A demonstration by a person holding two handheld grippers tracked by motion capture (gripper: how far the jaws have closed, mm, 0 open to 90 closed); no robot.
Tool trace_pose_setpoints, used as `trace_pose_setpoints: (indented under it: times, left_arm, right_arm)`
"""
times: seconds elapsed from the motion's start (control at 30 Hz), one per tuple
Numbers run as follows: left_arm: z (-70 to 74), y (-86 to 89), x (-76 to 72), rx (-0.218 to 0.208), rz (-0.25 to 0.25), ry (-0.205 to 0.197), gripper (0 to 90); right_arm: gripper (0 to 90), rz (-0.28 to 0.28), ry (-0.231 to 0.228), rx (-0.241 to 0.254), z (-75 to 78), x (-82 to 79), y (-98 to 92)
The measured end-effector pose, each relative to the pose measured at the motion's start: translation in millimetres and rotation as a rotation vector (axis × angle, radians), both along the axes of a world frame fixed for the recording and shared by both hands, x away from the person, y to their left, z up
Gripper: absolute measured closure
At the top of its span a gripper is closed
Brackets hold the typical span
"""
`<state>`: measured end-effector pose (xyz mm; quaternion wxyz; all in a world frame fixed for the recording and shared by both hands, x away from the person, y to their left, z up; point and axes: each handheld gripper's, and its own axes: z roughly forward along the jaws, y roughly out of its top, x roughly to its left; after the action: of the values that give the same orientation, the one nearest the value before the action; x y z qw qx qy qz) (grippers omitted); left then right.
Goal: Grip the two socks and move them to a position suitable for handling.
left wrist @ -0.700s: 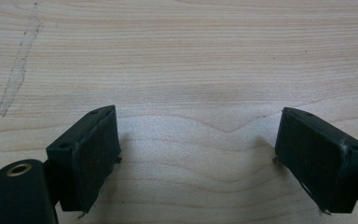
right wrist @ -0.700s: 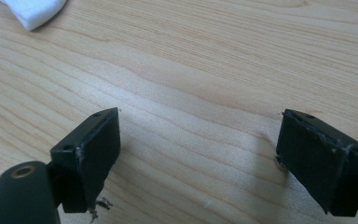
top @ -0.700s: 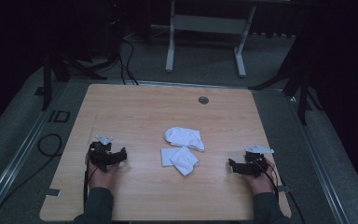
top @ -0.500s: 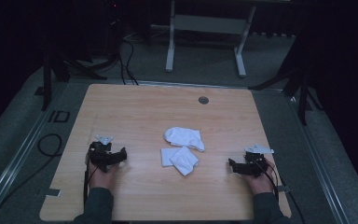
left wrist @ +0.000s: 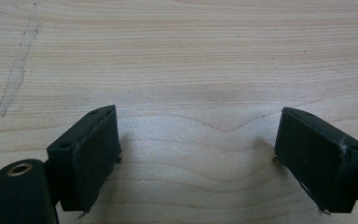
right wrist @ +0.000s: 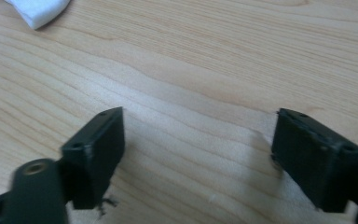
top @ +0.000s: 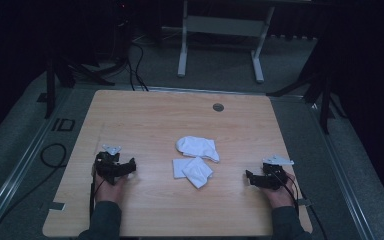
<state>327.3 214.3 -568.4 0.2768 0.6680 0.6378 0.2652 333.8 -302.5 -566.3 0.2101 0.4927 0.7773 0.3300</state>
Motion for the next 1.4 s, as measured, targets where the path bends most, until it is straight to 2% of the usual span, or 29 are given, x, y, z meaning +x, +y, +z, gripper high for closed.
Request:
trace_pose_setpoints:
  times: [0.2, 0.43, 0.57, 0.8, 0.9, 1.17, 1.23, 1.4]
  left_arm:
    - [0.1, 0.0, 0.0, 0.0, 0.0, 0.001, 13.8]
    - [0.1, 0.0, 0.0, 0.0, 0.0, 0.001, 13.9]
    - [0.0, 0.0, 0.0, 0.0, 0.0, 0.0, 13.8]
    - [0.0, 0.0, 0.0, 0.0, 0.0, 0.0, 13.8]
    - [0.0, 0.0, 0.0, 0.0, 0.0, 0.0, 13.9]
    - [0.0, 0.0, 0.0, 0.0, -0.001, 0.0, 13.9]
    - [0.0, -0.3, 0.1, -0.001, -0.006, -0.001, 13.9]
    - [0.0, -0.7, 0.1, -0.002, -0.009, -0.001, 13.9]
  right_arm:
    - [33.9, 0.019, 0.038, -0.02, 6.4, -1.3, 3.4]
    - [48.7, 0.085, 0.057, -0.03, 11.2, -5.1, 6.4]
    - [54.2, 0.122, 0.068, -0.042, 16.0, -6.8, 9.3]
    - [60.0, 0.178, 0.056, -0.067, 26.3, -8.0, 18.6]
    - [64.0, 0.212, 0.059, -0.058, 29.7, -8.7, 24.6]
    - [71.9, 0.283, 0.053, -0.088, 34.6, -10.6, 46.0]
    - [78.0, 0.326, 0.047, -0.104, 37.3, -11.1, 59.4]
    - [85.3, 0.368, 0.036, -0.119, 40.5, -11.1, 74.4]
